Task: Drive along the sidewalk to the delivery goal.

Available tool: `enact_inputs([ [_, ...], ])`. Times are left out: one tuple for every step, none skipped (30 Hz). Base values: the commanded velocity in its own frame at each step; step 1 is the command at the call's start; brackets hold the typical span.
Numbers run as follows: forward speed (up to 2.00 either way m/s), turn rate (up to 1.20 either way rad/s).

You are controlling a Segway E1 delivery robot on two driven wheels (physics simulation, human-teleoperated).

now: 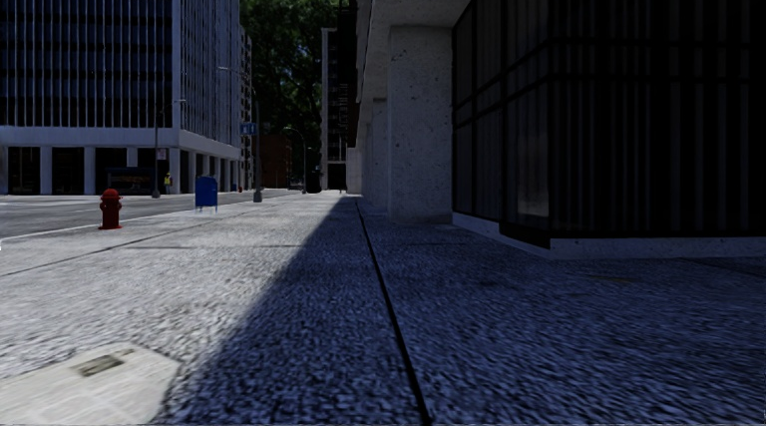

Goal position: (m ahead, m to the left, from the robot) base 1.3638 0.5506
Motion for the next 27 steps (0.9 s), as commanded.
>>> enact_inputs([
  [2.00, 0.37],
  [2.00, 0.37],
  [2.00, 0.37],
  [2.00, 0.37],
  [2.00, 0.37],
  [2.00, 0.37],
  [2.00, 0.37],
  [2.00, 0.31],
  [2.00, 0.28],
  [2.00, 0.27],
  [2.00, 0.26],
  [2.00, 0.26],
  [2.00, 0.24],
  [2.00, 0.15],
  [2.00, 0.02],
  [1.77, 0.00],
  [1.77, 0.00],
  [1.26, 0.00],
  [0.95, 0.00],
  [0.76, 0.00],
  [0.69, 0.00],
  [0.69, 0.00],
  [0.67, 0.00],
  [0.67, 0.00],
  [0.67, 0.00],
  [0.67, 0.00],
  [0.67, 0.00],
])
